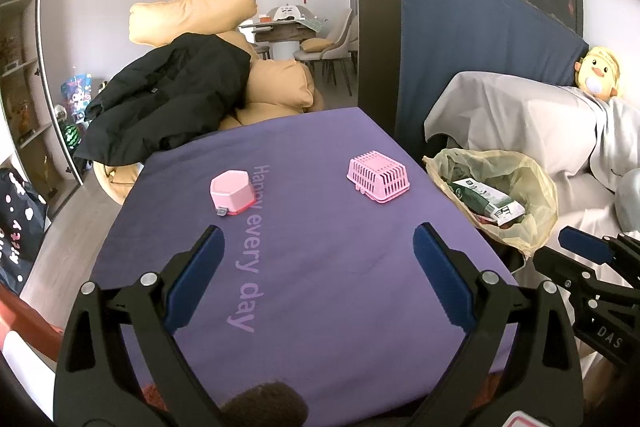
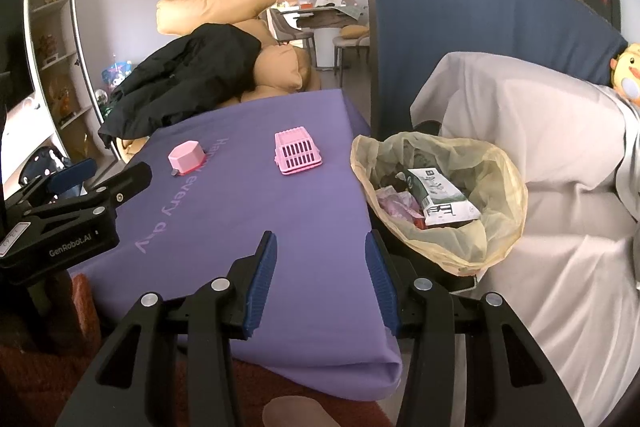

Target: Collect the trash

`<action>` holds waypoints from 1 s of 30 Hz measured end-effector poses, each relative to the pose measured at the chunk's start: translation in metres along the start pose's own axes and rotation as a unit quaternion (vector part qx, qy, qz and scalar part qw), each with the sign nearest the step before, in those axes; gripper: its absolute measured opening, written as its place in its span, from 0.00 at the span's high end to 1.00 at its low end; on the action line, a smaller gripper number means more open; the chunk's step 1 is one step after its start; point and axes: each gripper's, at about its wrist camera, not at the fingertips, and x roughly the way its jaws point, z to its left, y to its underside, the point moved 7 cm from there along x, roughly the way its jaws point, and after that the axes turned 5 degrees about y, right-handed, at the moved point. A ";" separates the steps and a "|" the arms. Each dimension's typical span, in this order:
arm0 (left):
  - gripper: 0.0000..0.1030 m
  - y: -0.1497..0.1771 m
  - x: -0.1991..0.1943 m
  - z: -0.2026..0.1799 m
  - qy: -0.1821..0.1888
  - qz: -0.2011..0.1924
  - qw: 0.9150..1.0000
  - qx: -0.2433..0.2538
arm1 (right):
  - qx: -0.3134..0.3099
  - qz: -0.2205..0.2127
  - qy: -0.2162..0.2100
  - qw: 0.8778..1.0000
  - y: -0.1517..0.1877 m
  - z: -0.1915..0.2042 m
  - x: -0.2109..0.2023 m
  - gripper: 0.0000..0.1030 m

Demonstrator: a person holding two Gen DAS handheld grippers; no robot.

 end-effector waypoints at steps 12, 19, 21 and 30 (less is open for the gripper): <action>0.12 0.000 0.000 0.000 0.000 0.000 1.000 -0.001 | 0.001 -0.001 0.001 1.000 -0.001 -0.002 0.000 0.58; 0.12 0.000 0.001 0.000 0.001 0.000 1.000 0.000 | 0.001 -0.001 0.002 1.000 0.000 -0.002 0.000 0.58; 0.12 0.000 0.001 0.000 0.001 0.000 1.000 -0.001 | 0.001 0.000 0.002 1.000 0.000 -0.002 0.000 0.58; 0.12 0.000 0.001 0.001 0.001 0.000 1.000 -0.001 | 0.001 0.000 0.002 1.000 0.000 -0.002 0.001 0.58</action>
